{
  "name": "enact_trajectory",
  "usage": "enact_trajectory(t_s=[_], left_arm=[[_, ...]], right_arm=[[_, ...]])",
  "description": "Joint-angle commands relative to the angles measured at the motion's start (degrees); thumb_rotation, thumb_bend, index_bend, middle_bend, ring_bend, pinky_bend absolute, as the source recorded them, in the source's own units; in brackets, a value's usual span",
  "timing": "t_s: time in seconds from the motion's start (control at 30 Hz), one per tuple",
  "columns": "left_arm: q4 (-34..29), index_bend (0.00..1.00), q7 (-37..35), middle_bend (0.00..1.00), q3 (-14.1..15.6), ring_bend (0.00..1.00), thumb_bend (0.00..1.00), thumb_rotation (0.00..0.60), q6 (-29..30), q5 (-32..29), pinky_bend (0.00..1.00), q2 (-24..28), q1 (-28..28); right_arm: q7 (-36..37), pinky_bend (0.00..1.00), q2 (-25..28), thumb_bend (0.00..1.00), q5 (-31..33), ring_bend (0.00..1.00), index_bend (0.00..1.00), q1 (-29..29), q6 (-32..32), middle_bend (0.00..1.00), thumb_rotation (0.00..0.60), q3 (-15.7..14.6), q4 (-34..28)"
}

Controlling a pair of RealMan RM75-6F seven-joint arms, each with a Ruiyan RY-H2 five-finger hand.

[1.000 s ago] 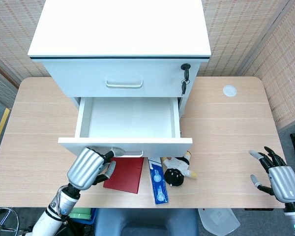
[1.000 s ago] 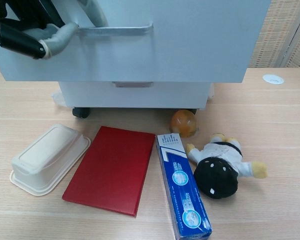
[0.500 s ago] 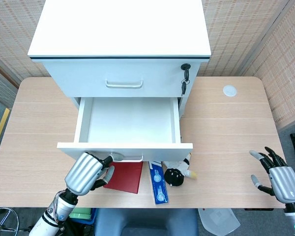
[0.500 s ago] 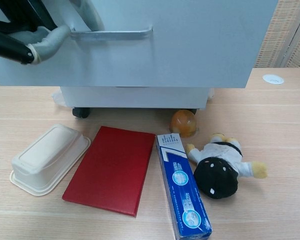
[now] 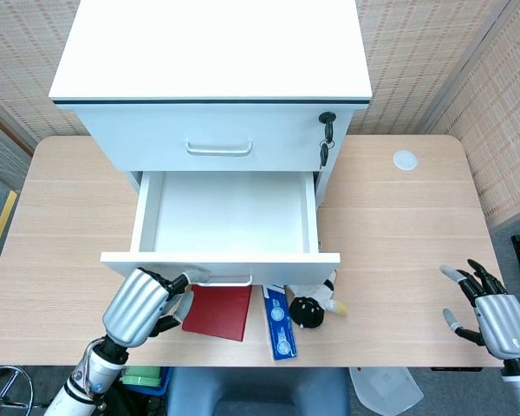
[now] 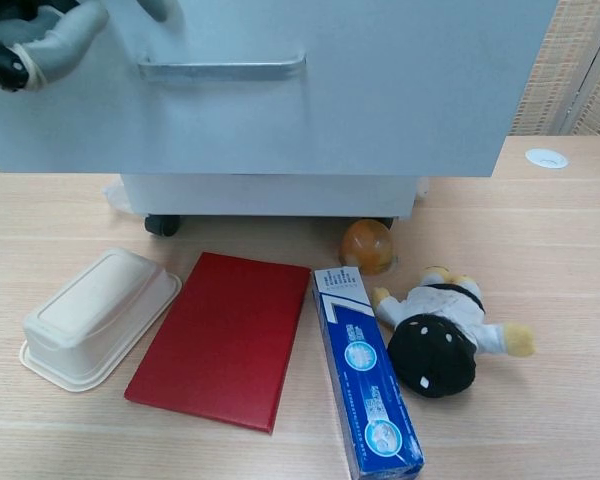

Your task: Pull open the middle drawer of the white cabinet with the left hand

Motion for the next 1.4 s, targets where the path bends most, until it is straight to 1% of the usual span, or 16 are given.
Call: enact_trajectory(t_s=[0.03, 0.23, 0.3, 0.47, 0.8, 0.97, 1.07, 1.17, 1.27, 1.37, 1.4], left_arm=[[0.8, 0.44, -1.5, 0.9, 0.8, 1.0, 0.58, 0.6, 1.6, 2.7, 1.0, 0.9, 1.4], [2.3, 0.67, -4.0, 0.88, 2.2, 0.98, 0.58, 0.6, 4.9, 6.3, 1.0, 2.3, 4.1], [3.0, 0.7, -4.9, 0.88, 2.6, 0.98, 0.58, 0.6, 5.8, 6.6, 1.0, 2.7, 5.0], [5.6, 0.75, -6.4, 0.89, 3.4, 0.98, 0.58, 0.6, 7.2, 5.8, 1.0, 4.5, 7.3], [10.2, 0.76, -9.8, 0.89, 4.8, 0.98, 0.58, 0.6, 11.8, 3.2, 1.0, 7.2, 12.9], [11.0, 0.76, -10.2, 0.89, 6.0, 0.98, 0.58, 0.6, 13.2, 4.1, 1.0, 8.4, 15.2], [12.0, 0.76, -9.8, 0.89, 5.4, 0.97, 0.58, 0.6, 13.4, 2.0, 1.0, 8.6, 16.1], [13.5, 0.73, -9.7, 0.89, 4.4, 0.95, 0.58, 0.6, 13.5, -1.8, 1.0, 8.5, 17.0], [15.2, 0.7, -9.3, 0.87, 3.4, 0.93, 0.58, 0.6, 13.1, -6.2, 0.93, 8.8, 17.9], [16.8, 0.66, -8.5, 0.85, 3.1, 0.89, 0.58, 0.6, 11.7, -10.4, 0.81, 9.3, 18.6], [17.3, 0.65, -8.4, 0.83, 3.1, 0.87, 0.58, 0.6, 11.4, -11.4, 0.76, 9.3, 18.8]], right_arm=[[0.0, 0.18, 0.0, 0.31, 0.0, 0.14, 0.18, 0.1, -0.1, 0.25, 0.6, 0.0, 0.0], [-0.1, 0.18, -0.1, 0.31, -0.1, 0.14, 0.18, 0.2, -0.2, 0.25, 0.6, 0.0, -0.1], [-0.1, 0.18, 0.0, 0.31, -0.1, 0.14, 0.18, 0.2, -0.2, 0.25, 0.6, 0.0, -0.1], [0.0, 0.18, 0.0, 0.31, 0.0, 0.14, 0.18, 0.2, -0.4, 0.25, 0.6, 0.0, 0.0], [-0.4, 0.18, -0.1, 0.31, 0.1, 0.14, 0.18, 0.9, -1.1, 0.25, 0.6, 0.3, -0.4], [-1.1, 0.18, 0.0, 0.31, 0.0, 0.14, 0.18, 1.3, -1.6, 0.25, 0.6, 0.5, -1.1], [-1.3, 0.18, -0.1, 0.31, -0.1, 0.14, 0.18, 1.6, -1.8, 0.25, 0.6, 0.5, -1.4], [-1.4, 0.18, -0.1, 0.31, 0.0, 0.14, 0.18, 1.6, -1.8, 0.25, 0.6, 0.6, -1.5], [-1.3, 0.18, 0.1, 0.31, 0.4, 0.14, 0.18, 1.6, -1.8, 0.25, 0.6, 0.7, -1.4], [-1.2, 0.18, 0.1, 0.31, 0.5, 0.14, 0.18, 1.7, -2.0, 0.25, 0.6, 0.8, -1.3], [-1.1, 0.18, 0.0, 0.31, 0.5, 0.14, 0.18, 1.8, -2.0, 0.25, 0.6, 0.9, -1.2]])
